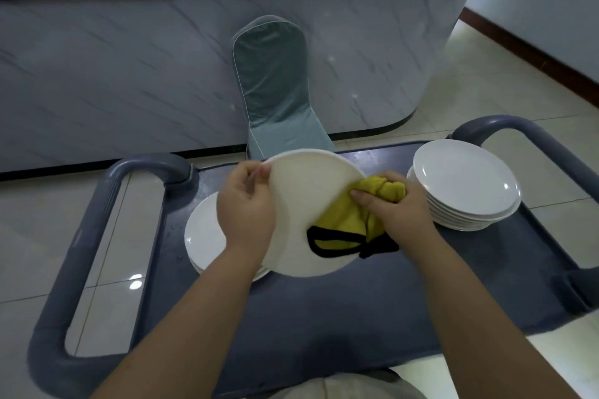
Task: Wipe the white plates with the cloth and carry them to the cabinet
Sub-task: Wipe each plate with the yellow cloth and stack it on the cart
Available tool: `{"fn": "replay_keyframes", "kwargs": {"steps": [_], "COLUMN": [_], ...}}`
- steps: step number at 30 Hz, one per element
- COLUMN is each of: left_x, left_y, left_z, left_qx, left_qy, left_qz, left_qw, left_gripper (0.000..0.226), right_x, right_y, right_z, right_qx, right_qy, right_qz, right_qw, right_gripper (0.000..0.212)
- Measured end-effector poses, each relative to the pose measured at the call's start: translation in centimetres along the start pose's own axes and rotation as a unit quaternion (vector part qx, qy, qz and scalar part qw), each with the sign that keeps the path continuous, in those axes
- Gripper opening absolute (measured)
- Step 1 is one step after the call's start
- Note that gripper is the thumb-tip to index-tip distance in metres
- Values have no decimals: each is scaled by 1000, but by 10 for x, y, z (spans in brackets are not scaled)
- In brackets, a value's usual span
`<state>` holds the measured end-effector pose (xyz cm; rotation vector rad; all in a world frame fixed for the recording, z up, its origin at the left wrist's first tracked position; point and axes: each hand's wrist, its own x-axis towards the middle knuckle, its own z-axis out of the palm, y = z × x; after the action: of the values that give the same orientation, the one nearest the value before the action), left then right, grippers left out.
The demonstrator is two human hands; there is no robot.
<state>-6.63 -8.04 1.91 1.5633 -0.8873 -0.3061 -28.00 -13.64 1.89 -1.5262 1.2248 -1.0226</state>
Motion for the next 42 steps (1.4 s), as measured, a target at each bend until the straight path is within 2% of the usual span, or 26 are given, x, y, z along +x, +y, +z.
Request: {"fn": "replay_keyframes", "kwargs": {"steps": [1, 2, 3, 5, 7, 9, 11, 12, 13, 15, 17, 18, 19, 20, 23, 25, 28, 30, 32, 33, 35, 36, 37, 39, 41, 42], "left_x": [-7, -12, -15, -18, -15, -2, 15, 23, 26, 25, 15, 9, 2, -5, -15, -7, 17, 30, 28, 22, 6, -3, -11, -17, -15, -14], "left_y": [-7, -13, -14, -5, 14, 32, 41, 44, 43, 31, 9, -2, -10, -15, -5, 13, 37, 44, 40, 34, 15, 6, -3, -11, -4, 3], "left_z": [-1, 0, 4, 17, 29, 35, 33, 30, 26, 17, 12, 11, 10, 12, 21, 27, 26, 18, 11, 10, 9, 10, 10, 11, 18, 21], "left_qx": [44, 110, 179, 279, 269, 245, 224, 201, 164, 66, 19, 38, 78, 136, 239, 234, 188, 142, 39, -26, -67, -47, -11, 107, 225, 250], "left_qy": [-26, -58, -90, -130, -155, -152, -127, -117, -102, -60, -51, -64, -88, -118, -189, -187, -124, -58, 2, 26, 52, 44, 26, -49, -142, -173], "left_qz": [17, 65, 134, 277, 365, 412, 429, 405, 359, 213, 72, 46, 54, 95, 308, 398, 439, 379, 200, 93, -48, -67, -44, 105, 288, 357], "left_qw": [999, 990, 971, 910, 878, 864, 866, 884, 913, 973, 996, 996, 992, 979, 901, 867, 870, 912, 979, 995, 995, 996, 999, 988, 920, 883], "left_gripper": [16, 18, 22, 22, 12, 10, 21, 22, 21, 17, 15, 16, 18, 22, 25, 22, 27, 23, 15, 12, 12, 12, 13, 19, 21, 20], "right_x": [-1, -1, -2, -3, 3, 12, 17, 17, 16, 11, 6, 3, -1, -3, -2, 5, 14, 15, 14, 12, 5, 1, -3, -7, -4, -1], "right_y": [4, 5, 3, -7, -19, -33, -40, -40, -39, -27, -9, 0, 6, 10, 0, -17, -42, -48, -43, -34, -7, 6, 16, 21, 7, -3], "right_z": [-1, -2, 0, 6, 7, 2, -6, -8, -10, -9, -5, -2, 1, 5, 12, 11, 6, 1, -5, -6, -6, -3, 1, 7, 10, 10], "right_qx": [-28, -73, -127, -242, -306, -277, -210, -178, -144, -78, -57, -70, -87, -105, -196, -235, -170, -104, -41, -8, 29, 28, 20, -17, -105, -153], "right_qy": [-7, -6, -5, -19, -25, -8, 2, 11, 25, 55, 45, 26, 7, -8, -50, -53, -11, 25, 38, 27, 0, -5, -4, 1, -37, -64], "right_qz": [-6, -48, -117, -258, -315, -306, -296, -281, -251, -162, -77, -57, -57, -75, -194, -246, -282, -257, -162, -103, -7, 20, 31, -5, -129, -200], "right_qw": [1000, 996, 985, 935, 898, 911, 932, 943, 957, 982, 994, 996, 994, 992, 960, 939, 944, 960, 985, 994, 1000, 999, 999, 1000, 985, 966], "right_gripper": [19, 19, 18, 16, 16, 17, 19, 20, 21, 24, 26, 25, 23, 21, 10, 13, 18, 21, 25, 27, 25, 21, 19, 17, 12, 9]}}
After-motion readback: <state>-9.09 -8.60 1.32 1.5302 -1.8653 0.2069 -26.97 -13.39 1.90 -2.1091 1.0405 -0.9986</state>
